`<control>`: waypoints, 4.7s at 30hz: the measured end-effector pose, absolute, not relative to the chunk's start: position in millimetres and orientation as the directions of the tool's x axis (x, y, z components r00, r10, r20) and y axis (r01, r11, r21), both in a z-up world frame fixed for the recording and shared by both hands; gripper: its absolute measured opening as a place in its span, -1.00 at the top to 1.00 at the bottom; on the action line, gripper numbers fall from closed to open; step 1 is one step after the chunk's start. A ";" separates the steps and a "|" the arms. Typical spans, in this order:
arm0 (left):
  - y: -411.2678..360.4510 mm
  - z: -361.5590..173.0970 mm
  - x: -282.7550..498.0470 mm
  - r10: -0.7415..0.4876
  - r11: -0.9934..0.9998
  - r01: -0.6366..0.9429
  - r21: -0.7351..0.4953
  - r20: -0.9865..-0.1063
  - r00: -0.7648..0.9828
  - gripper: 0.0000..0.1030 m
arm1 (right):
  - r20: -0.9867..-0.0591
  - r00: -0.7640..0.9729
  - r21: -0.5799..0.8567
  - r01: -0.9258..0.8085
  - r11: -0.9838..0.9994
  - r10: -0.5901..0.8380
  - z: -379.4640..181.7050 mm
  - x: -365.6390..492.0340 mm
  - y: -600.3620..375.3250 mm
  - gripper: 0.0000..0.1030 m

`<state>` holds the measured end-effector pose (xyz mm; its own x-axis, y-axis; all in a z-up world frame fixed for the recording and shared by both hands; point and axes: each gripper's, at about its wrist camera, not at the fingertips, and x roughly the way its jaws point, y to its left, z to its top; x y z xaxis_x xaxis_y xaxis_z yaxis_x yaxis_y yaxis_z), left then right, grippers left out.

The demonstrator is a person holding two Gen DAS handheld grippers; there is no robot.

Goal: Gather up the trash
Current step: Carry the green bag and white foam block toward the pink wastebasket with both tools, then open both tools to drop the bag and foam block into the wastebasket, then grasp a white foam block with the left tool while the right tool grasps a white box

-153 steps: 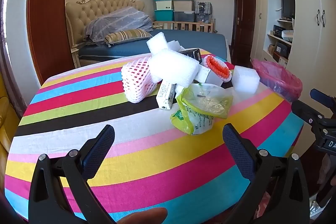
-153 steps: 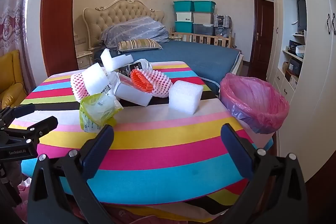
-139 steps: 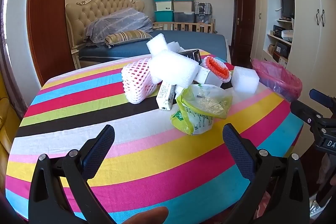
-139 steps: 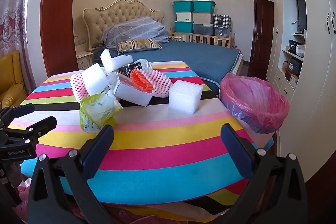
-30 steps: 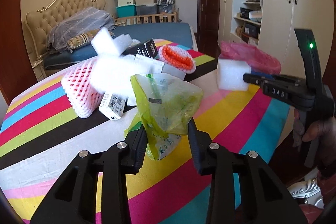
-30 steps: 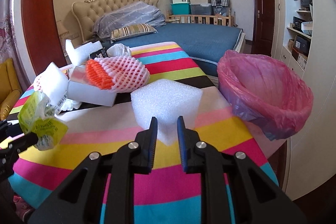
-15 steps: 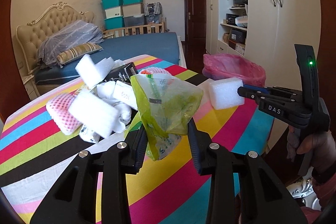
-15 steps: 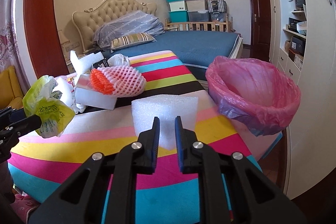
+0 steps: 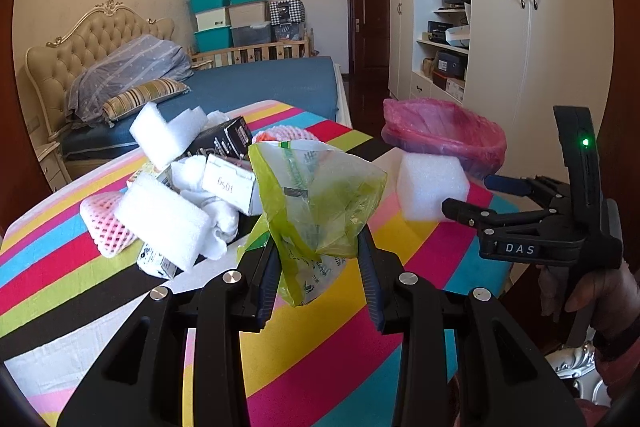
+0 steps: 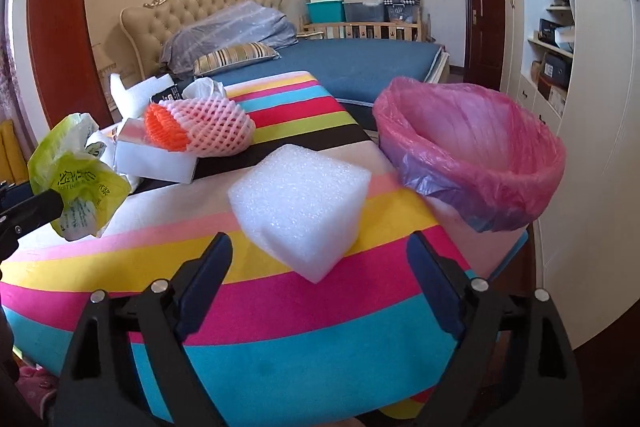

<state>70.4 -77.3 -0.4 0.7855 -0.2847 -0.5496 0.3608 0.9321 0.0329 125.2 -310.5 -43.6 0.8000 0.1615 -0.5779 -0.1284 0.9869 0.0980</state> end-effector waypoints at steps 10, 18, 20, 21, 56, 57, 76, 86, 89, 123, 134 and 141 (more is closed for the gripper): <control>-71.4 -0.5 76.3 -0.279 0.936 0.352 0.028 -0.552 0.786 0.34 | -0.624 0.772 0.073 -0.099 0.992 0.123 -53.0 161.8 -286.3 -0.44; -94.7 6.6 95.4 -0.306 0.918 0.394 0.045 -0.553 0.775 0.34 | -0.463 0.874 0.101 -0.115 0.988 0.149 -10.3 129.0 -319.5 -0.43; -107.3 11.9 103.5 -0.322 0.908 0.415 0.052 -0.545 0.774 0.34 | -0.437 0.891 0.096 -0.092 0.991 0.125 2.0 127.2 -336.0 -0.43; -115.4 15.6 109.3 -0.337 0.902 0.430 0.049 -0.543 0.769 0.34 | -0.424 0.900 0.083 -0.071 0.994 0.100 6.8 128.1 -345.6 -0.43; -290.4 15.3 258.2 -0.469 0.831 0.556 -0.007 -0.548 0.693 -0.69 | -0.350 0.935 0.034 0.077 0.996 -0.061 -23.2 155.3 -489.1 -0.91; -281.3 15.9 251.8 -0.455 0.842 0.539 -0.009 -0.547 0.703 -0.74 | -0.341 0.938 0.024 0.080 0.997 -0.067 -19.1 149.1 -483.0 -0.91; -66.5 -0.4 117.6 -0.255 0.958 0.284 -0.025 -0.526 0.811 -0.74 | -0.418 0.894 0.112 -0.123 0.986 0.159 -17.3 136.2 -329.6 -0.90; 30.5 -17.4 93.1 -0.058 0.998 0.047 -0.034 -0.531 0.846 -0.74 | -0.466 0.848 0.139 -0.213 0.967 0.254 -20.1 155.0 -254.9 -0.90; 45.7 -20.6 89.1 -0.063 0.997 0.033 -0.066 -0.526 0.848 -0.74 | -0.475 0.838 0.132 -0.232 0.964 0.267 -18.1 161.0 -239.9 -0.90; 84.3 -12.7 84.8 0.005 0.991 -0.082 -0.109 -0.571 0.821 -0.74 | -0.486 0.798 -0.167 -0.486 0.858 0.357 5.4 154.2 -143.5 0.25; 35.2 -9.8 133.0 -0.057 0.990 -0.032 -0.139 -0.592 0.804 -0.74 | -0.427 0.801 -0.002 -0.464 0.886 0.419 15.0 118.1 -216.4 0.29; 16.5 -9.3 180.3 0.015 0.988 -0.104 -0.112 -0.607 0.794 -0.74 | -0.431 0.792 0.052 -0.456 0.889 0.432 6.5 119.7 -236.2 0.29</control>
